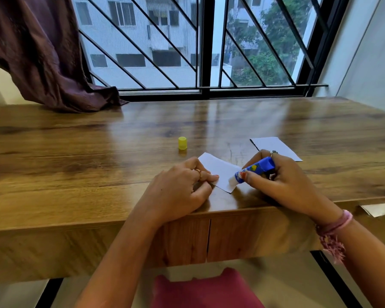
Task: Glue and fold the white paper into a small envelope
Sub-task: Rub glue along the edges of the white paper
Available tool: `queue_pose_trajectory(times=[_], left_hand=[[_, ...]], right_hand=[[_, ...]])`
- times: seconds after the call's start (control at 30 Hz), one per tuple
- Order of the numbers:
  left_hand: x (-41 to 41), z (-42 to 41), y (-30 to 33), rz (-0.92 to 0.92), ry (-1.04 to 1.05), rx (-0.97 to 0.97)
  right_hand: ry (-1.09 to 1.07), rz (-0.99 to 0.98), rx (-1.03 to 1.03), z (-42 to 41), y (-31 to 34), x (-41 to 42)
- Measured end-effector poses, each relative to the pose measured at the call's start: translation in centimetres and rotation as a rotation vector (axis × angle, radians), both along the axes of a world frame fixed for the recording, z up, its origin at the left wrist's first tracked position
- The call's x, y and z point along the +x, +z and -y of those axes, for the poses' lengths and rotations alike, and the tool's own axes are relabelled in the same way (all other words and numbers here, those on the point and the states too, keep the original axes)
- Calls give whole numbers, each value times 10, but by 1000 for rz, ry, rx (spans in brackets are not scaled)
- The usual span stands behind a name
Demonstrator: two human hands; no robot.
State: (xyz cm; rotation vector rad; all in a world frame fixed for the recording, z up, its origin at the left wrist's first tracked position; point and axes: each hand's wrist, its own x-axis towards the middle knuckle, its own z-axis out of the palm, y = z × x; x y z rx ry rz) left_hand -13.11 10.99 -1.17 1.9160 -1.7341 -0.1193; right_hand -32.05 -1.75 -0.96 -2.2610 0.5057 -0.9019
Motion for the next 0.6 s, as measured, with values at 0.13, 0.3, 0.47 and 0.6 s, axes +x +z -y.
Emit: queue_pose_trajectory(times=[0.13,0.3,0.47,0.6], left_hand=[[0,0,1,11,-3,9],[-1,0,1,9,-3,15],[0,0,0,-13,6,4],[-2,-1,1,-12,14,9]], right_hand=[[44,-48,-40,-2,1,0],[-10,-11,-5,1,0,0],[-39,41,22,3,1,-1],[-148,369,378,14,2,-2]])
